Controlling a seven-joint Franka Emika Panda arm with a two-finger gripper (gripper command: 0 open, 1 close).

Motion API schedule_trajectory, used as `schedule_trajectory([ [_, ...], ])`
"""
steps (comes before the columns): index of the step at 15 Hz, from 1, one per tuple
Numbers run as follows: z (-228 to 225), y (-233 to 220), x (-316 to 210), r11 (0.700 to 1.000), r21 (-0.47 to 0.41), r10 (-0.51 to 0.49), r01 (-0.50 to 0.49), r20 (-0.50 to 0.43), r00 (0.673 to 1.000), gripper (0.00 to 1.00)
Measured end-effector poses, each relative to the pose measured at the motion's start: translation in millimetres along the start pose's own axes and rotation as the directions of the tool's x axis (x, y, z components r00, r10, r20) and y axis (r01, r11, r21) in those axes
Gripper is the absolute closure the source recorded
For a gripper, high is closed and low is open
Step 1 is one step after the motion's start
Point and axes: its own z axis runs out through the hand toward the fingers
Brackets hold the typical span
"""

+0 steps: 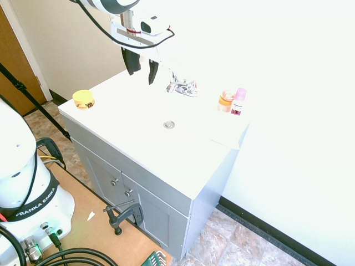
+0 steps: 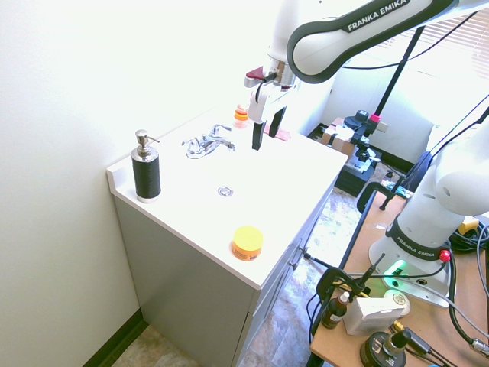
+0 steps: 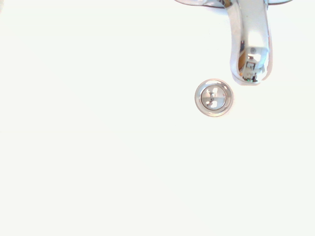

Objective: Turn off the cold water

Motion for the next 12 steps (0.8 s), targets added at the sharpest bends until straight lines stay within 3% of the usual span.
schedule_trajectory([
  [4, -1, -5, 11, 0.997, 0.023, 0.074, -0.073, -0.052, 0.996, 0.00],
  [12, 24, -61, 108, 0.986, 0.026, 0.168, -0.166, -0.140, 0.976, 0.00],
])
